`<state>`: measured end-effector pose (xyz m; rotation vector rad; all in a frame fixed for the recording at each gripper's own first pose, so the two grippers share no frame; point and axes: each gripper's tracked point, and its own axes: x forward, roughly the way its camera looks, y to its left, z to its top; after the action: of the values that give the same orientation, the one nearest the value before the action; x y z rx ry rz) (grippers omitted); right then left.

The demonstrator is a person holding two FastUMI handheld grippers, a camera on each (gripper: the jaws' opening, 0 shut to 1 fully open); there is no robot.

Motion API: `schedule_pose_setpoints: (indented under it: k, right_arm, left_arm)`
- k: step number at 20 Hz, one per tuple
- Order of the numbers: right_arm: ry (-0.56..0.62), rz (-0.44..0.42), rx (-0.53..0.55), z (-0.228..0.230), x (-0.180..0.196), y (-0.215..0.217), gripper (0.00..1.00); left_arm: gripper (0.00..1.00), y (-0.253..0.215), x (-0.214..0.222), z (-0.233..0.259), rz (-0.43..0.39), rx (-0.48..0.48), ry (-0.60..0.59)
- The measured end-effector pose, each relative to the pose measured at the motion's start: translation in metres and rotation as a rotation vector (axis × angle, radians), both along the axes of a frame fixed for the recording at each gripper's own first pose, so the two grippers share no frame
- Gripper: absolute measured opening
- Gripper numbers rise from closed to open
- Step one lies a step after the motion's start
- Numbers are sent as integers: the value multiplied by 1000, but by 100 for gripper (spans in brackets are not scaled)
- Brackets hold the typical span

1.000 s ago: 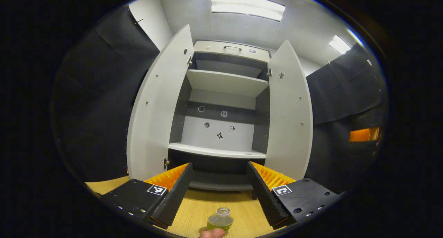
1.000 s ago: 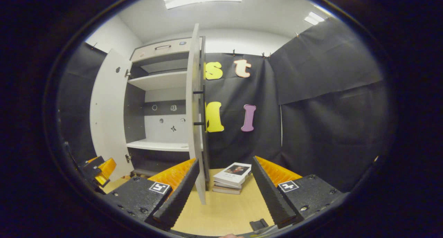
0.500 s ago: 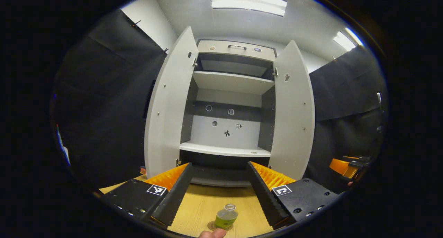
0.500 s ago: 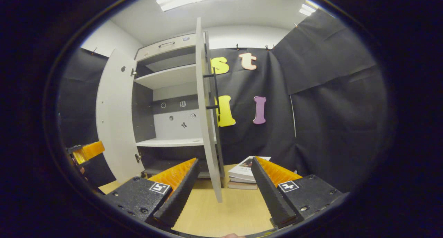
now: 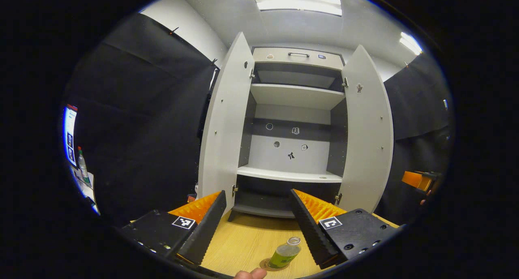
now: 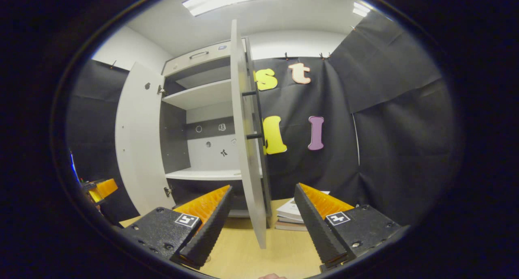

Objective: Grasp the bottle in the cabinet with the left hand and place it on the coaster, then close the right door with the right hand and the left door with the left hand.

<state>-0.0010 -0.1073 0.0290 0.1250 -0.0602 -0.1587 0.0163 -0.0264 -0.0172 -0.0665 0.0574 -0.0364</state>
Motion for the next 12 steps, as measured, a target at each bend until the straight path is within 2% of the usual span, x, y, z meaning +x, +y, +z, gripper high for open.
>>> schedule_pose_setpoints:
  k: [3,4,5,6,8,12]
  right_arm:
    - [3,3,-6,5,5,-2,99]
    - [-3,0,-14,10,6,-3,94]
    - [-13,-2,-32,15,8,-7,94]
    - [-18,-8,-54,24,10,-13,99]
    - [-26,-22,-82,42,16,-29,99]
    - [-46,-33,-45,78,32,-58,99]
  left_arm:
    - [95,1,4,0,5,4,-3]
    - [95,0,5,-1,3,3,-2]
    - [95,0,7,-2,1,3,0]
    - [95,-1,8,-4,-2,4,5]
    - [95,-4,7,-6,-18,1,14]
    - [95,-1,8,-11,-9,17,12]
